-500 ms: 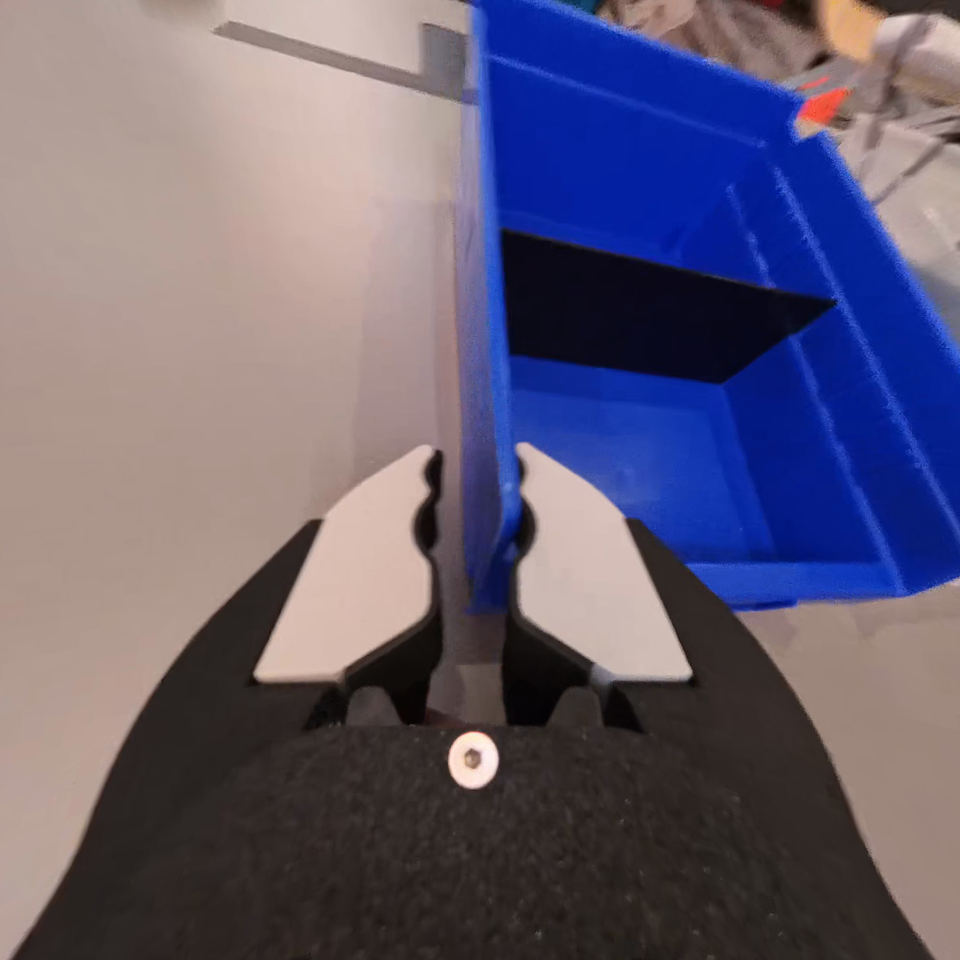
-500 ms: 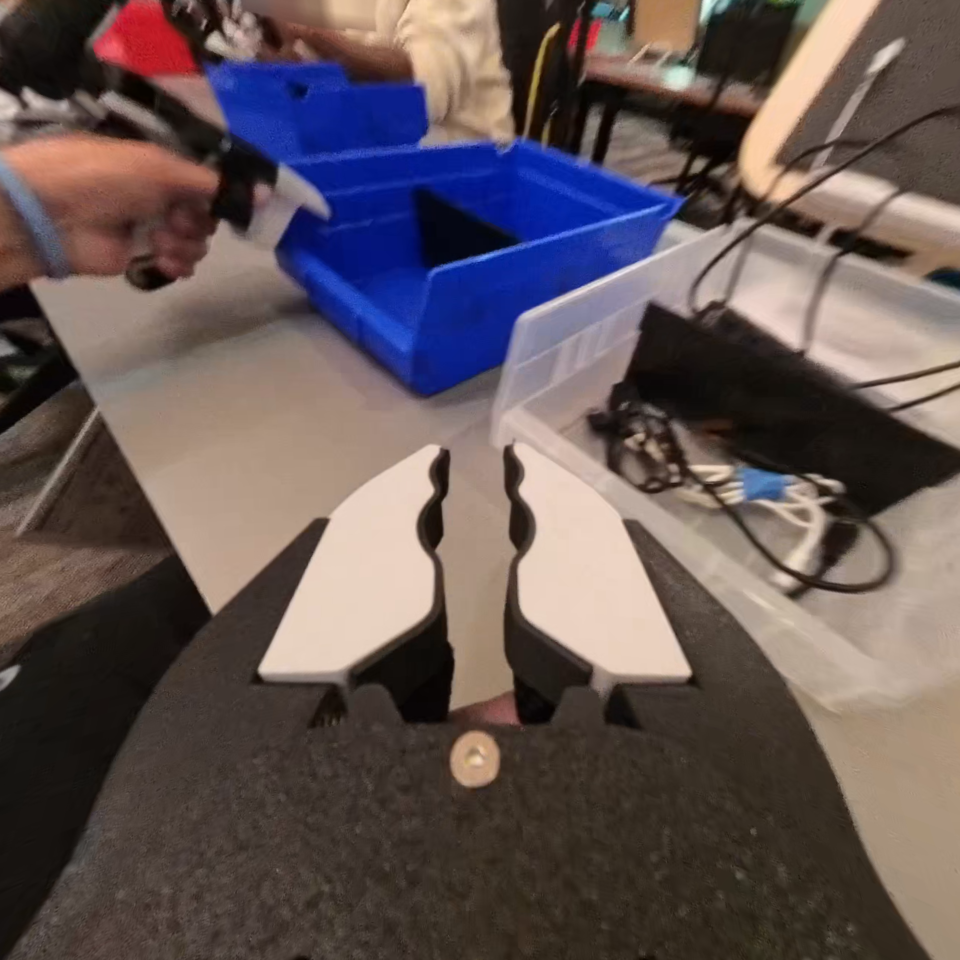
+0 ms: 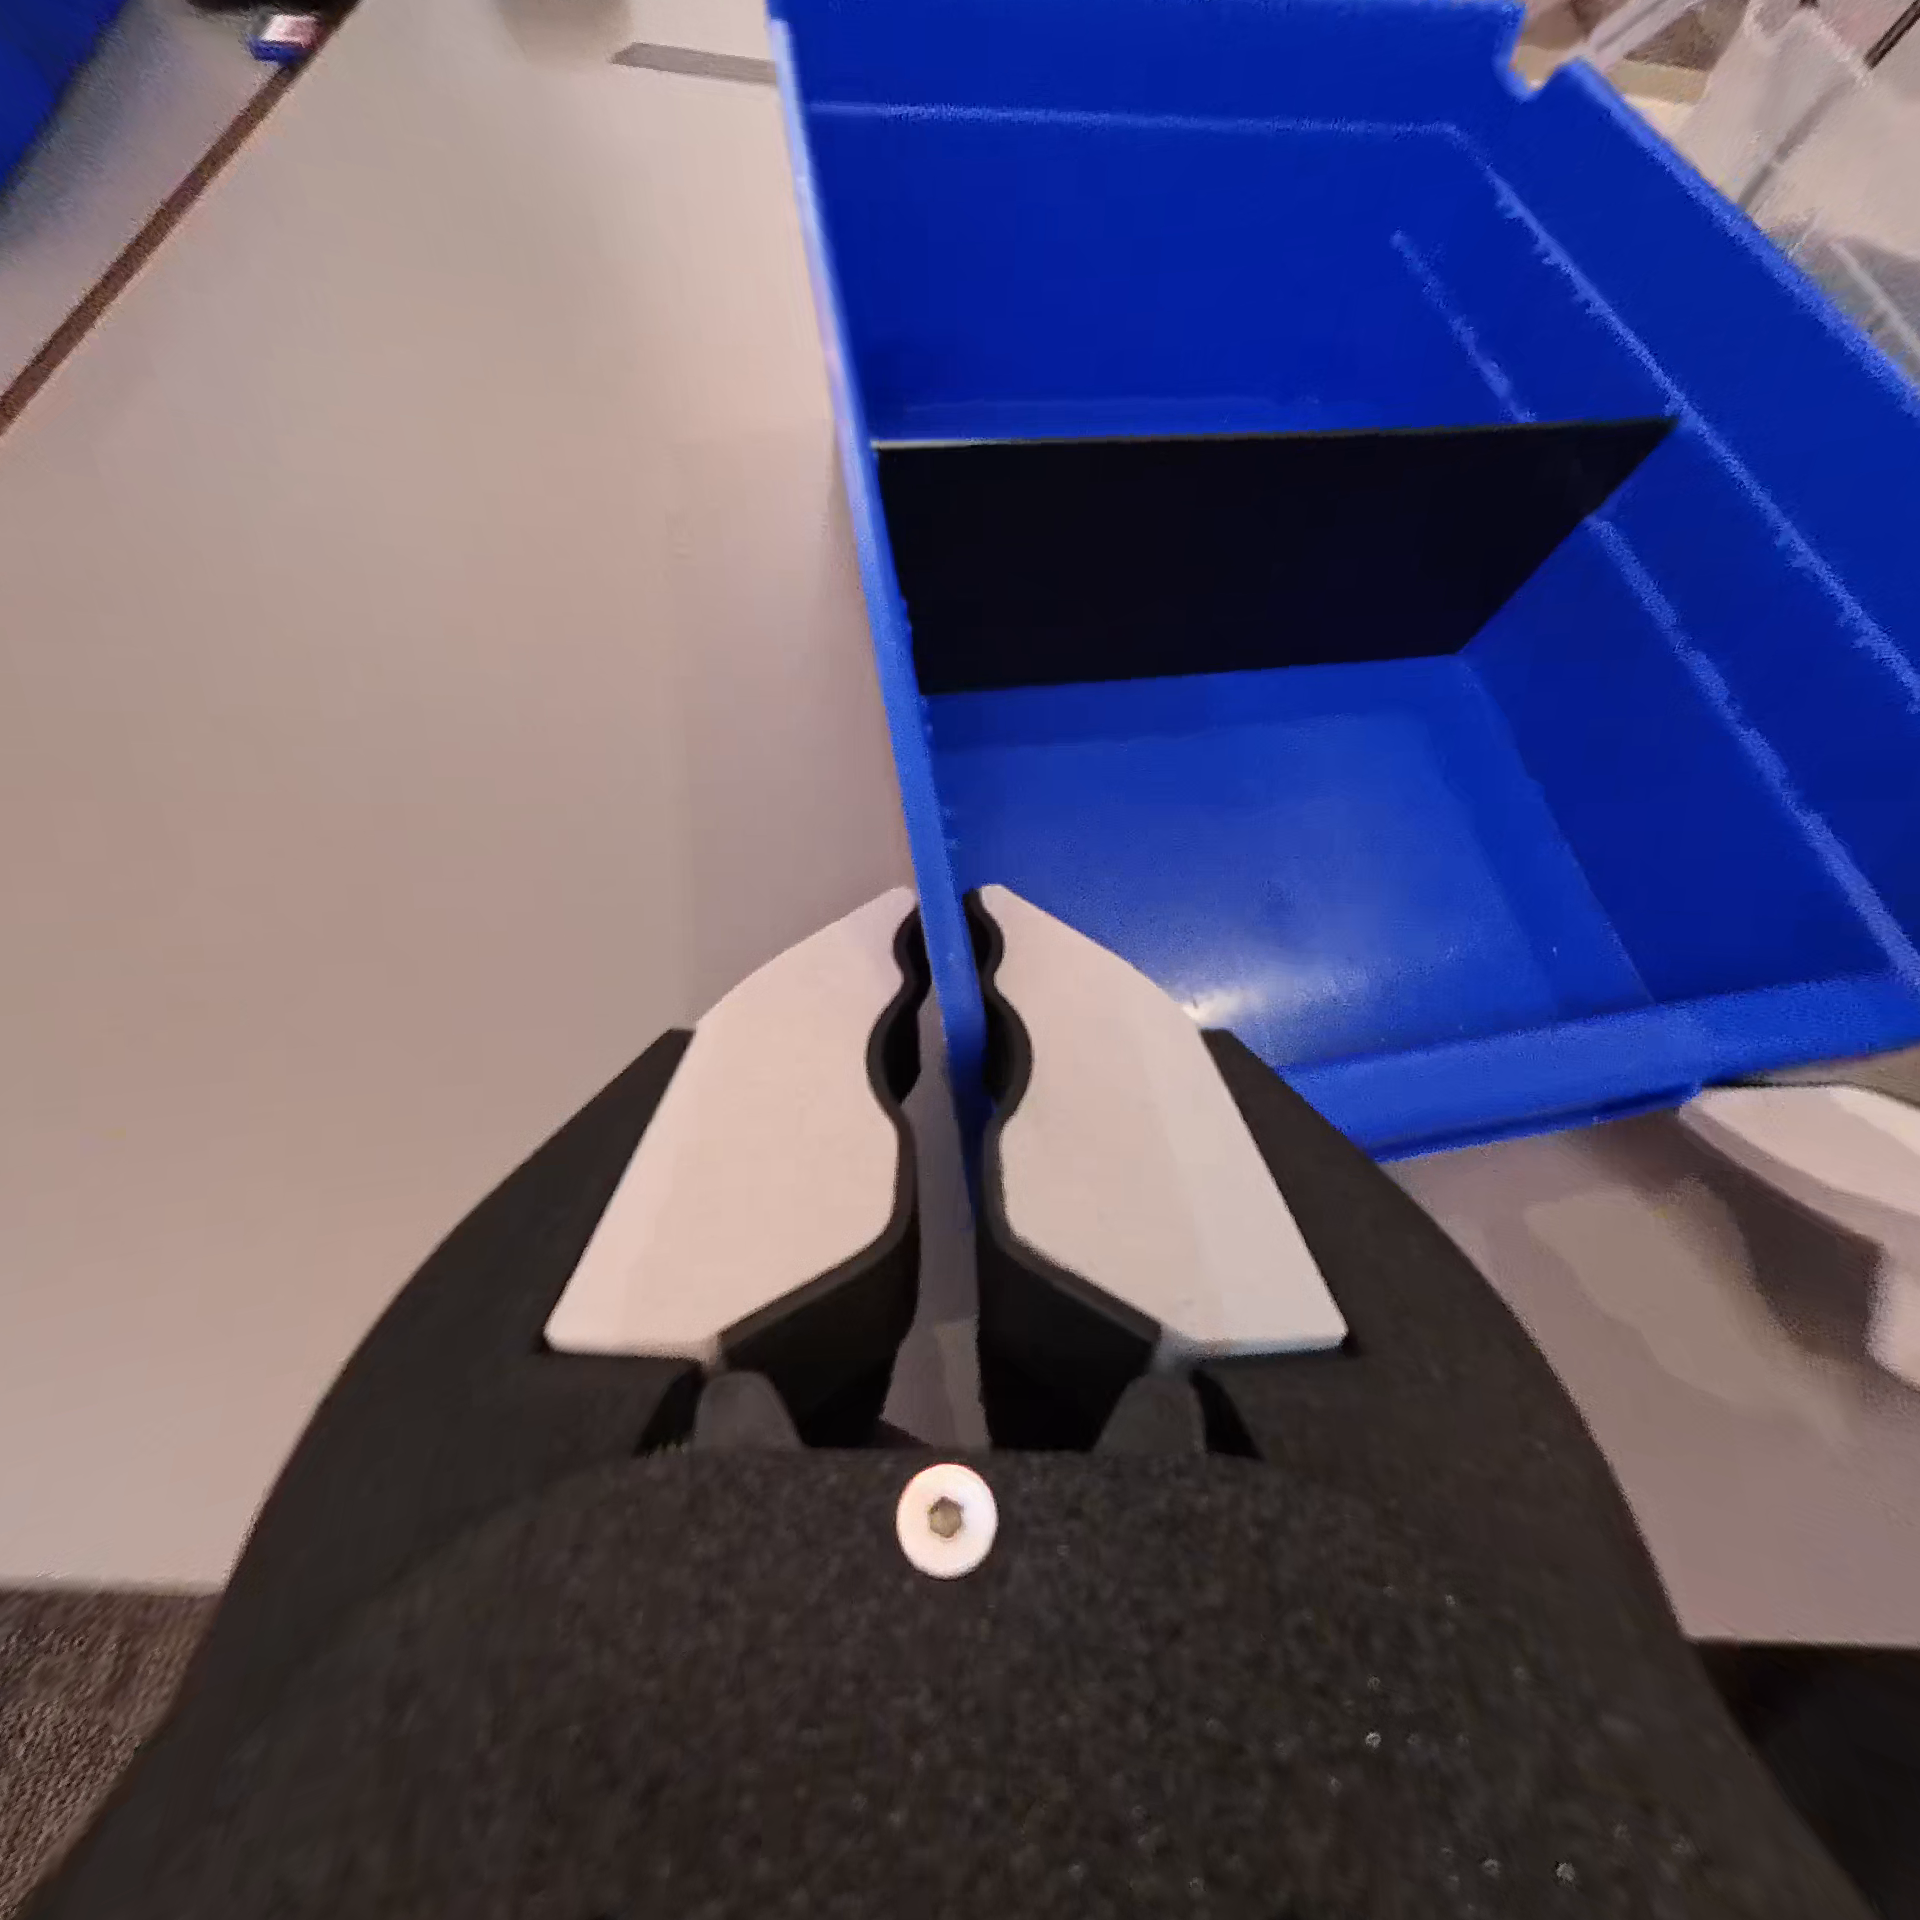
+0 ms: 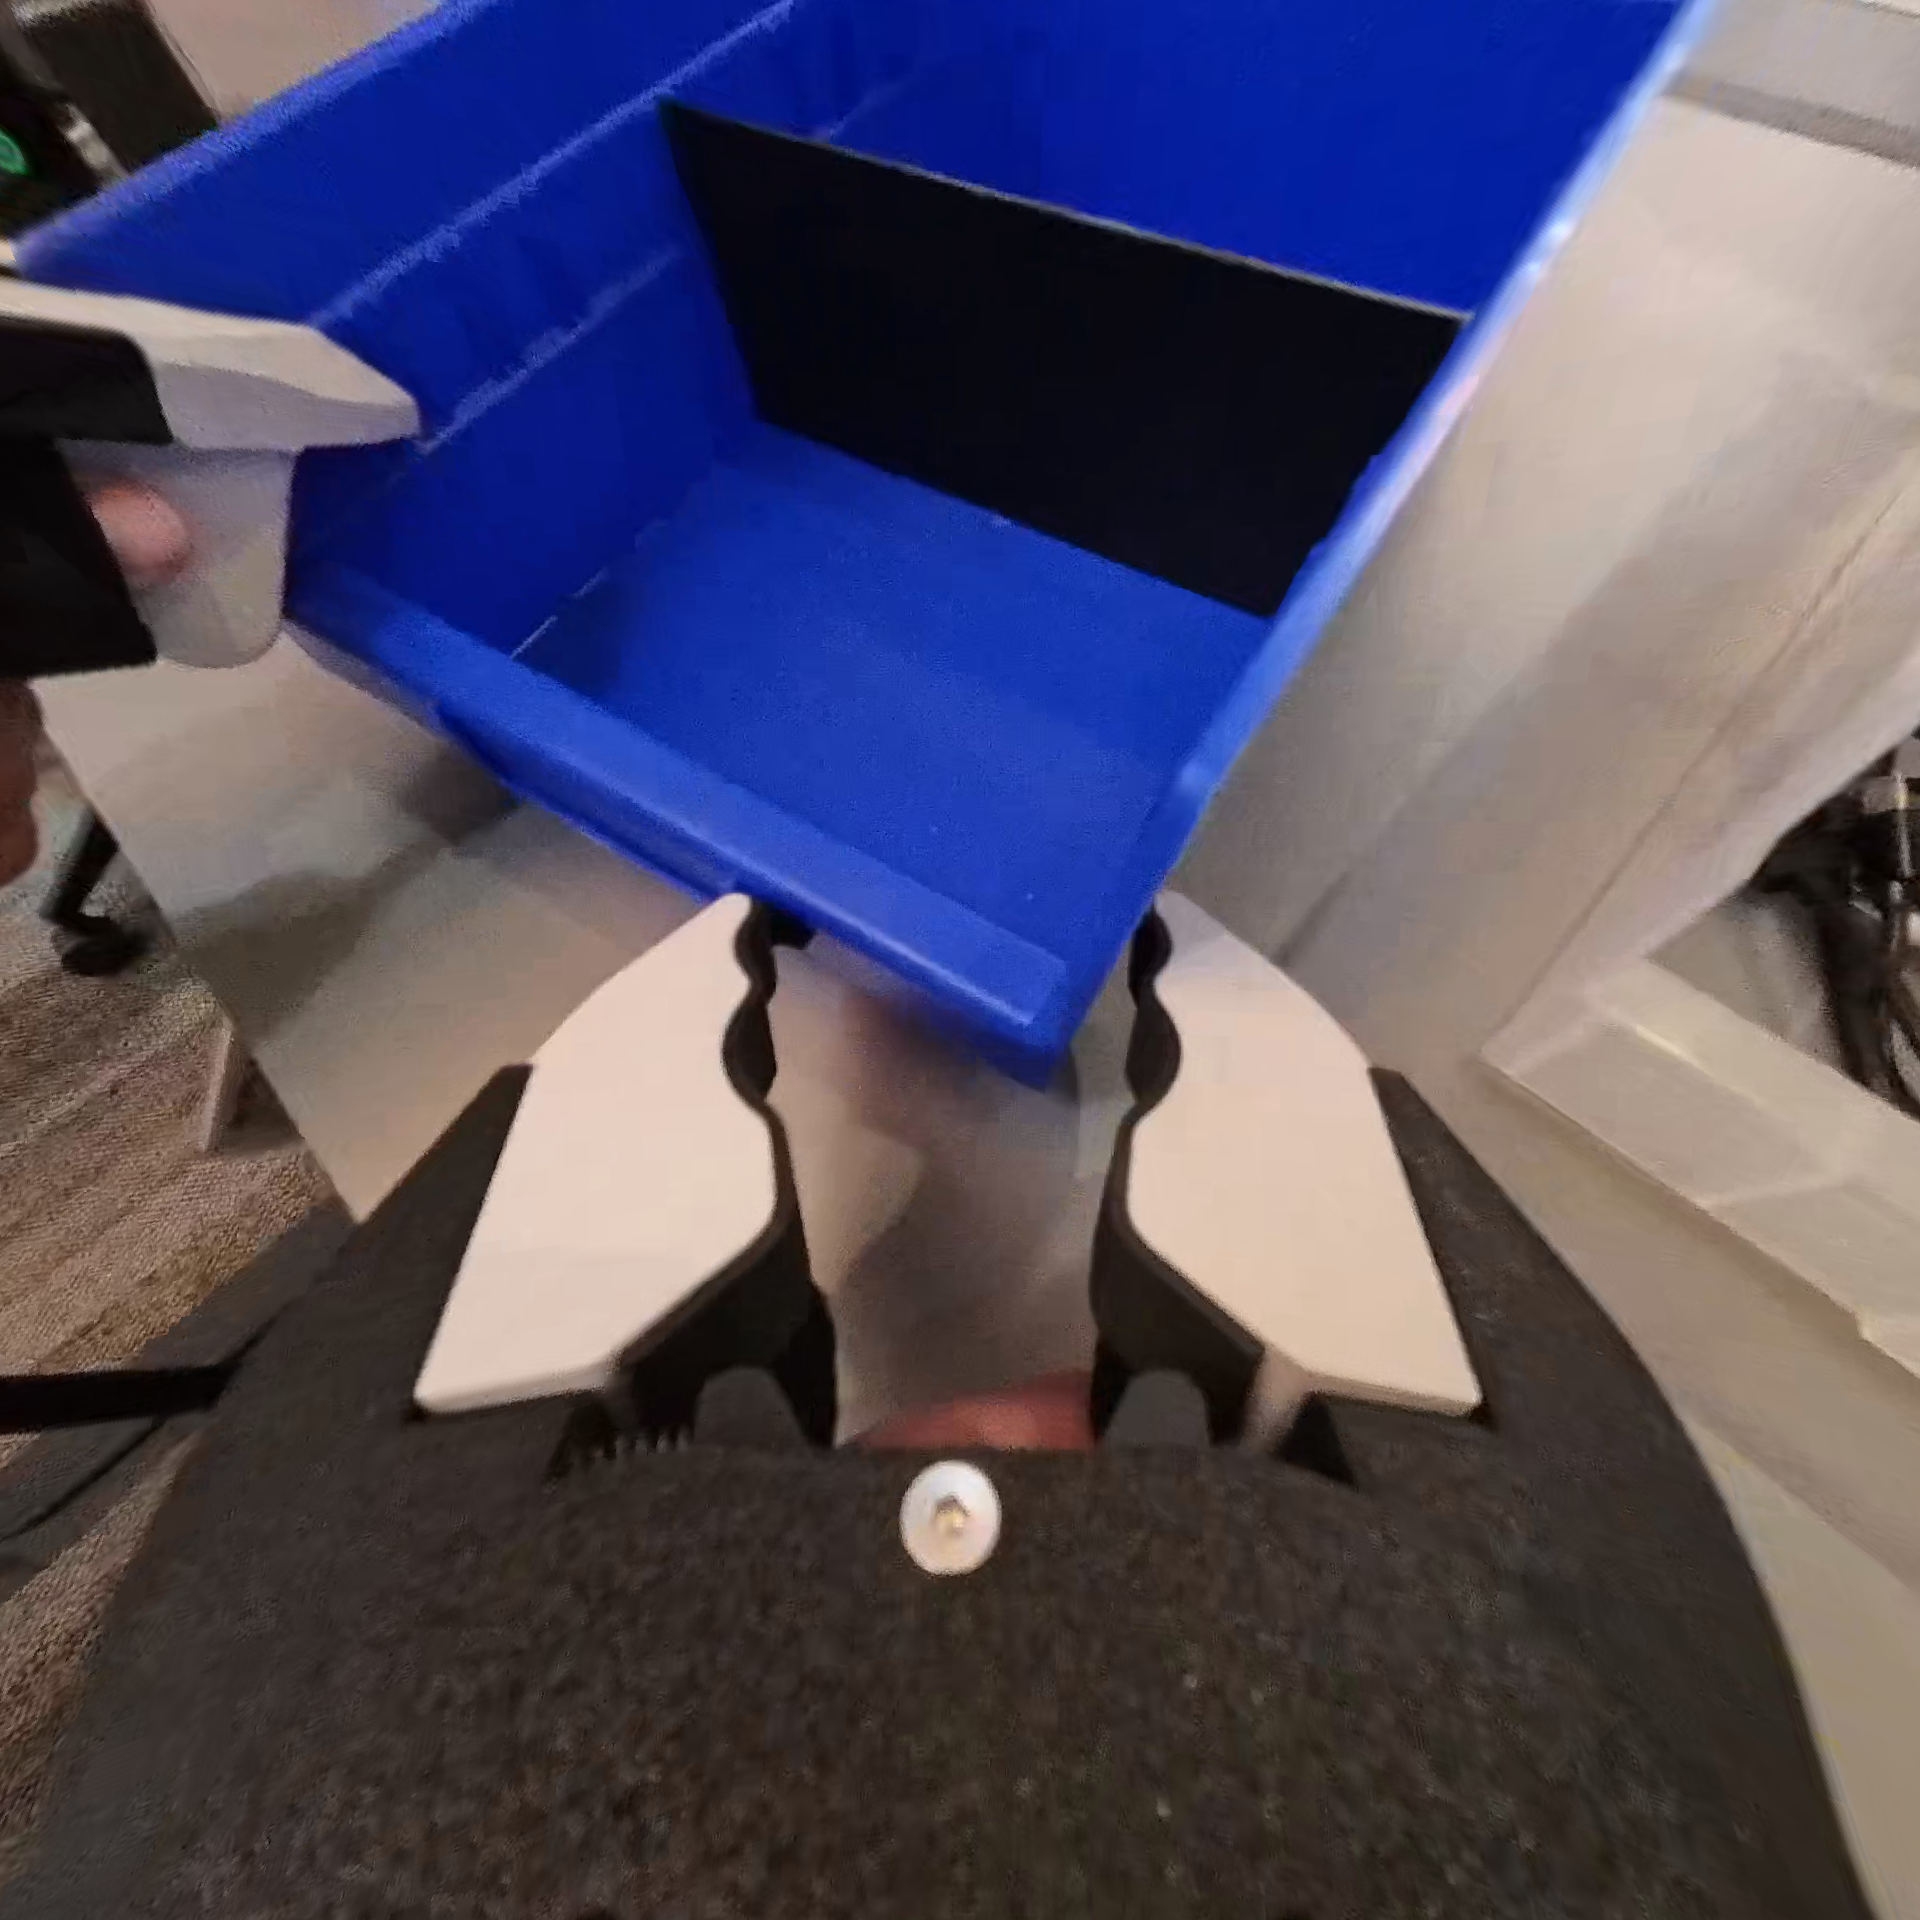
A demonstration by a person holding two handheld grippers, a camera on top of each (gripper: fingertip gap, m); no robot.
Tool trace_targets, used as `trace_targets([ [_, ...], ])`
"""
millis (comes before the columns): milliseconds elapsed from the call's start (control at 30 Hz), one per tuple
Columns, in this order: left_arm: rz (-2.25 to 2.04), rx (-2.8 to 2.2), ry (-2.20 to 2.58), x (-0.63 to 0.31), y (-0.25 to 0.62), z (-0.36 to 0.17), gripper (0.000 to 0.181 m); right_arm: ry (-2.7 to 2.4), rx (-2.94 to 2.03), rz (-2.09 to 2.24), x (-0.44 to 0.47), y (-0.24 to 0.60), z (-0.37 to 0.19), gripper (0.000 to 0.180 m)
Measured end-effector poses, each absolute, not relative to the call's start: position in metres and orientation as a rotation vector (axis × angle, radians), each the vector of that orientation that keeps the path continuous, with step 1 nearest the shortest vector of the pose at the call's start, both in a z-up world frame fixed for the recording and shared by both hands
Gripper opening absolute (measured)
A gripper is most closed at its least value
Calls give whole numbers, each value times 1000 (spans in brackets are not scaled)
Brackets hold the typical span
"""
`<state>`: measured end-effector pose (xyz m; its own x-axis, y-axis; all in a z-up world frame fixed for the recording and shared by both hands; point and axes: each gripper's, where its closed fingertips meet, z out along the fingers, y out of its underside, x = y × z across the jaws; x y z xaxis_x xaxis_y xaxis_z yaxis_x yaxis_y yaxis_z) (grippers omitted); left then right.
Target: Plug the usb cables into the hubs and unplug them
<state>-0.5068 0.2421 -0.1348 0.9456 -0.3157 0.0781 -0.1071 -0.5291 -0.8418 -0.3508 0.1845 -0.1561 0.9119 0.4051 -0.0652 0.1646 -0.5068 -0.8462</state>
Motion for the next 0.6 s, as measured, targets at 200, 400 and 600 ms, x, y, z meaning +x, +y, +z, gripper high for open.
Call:
trace_targets([
  [200,-196,-2133,255,-526,212,-135,5,-377,-2008,330,-356,175,-138,44],
  [400,-129,-2145,293,-523,194,-135,7,-297,-2015,229,-336,185,-140,7],
  [600,-159,-2008,276,-486,178,-92,8,-283,-1857,41,-298,180,-88,3],
])
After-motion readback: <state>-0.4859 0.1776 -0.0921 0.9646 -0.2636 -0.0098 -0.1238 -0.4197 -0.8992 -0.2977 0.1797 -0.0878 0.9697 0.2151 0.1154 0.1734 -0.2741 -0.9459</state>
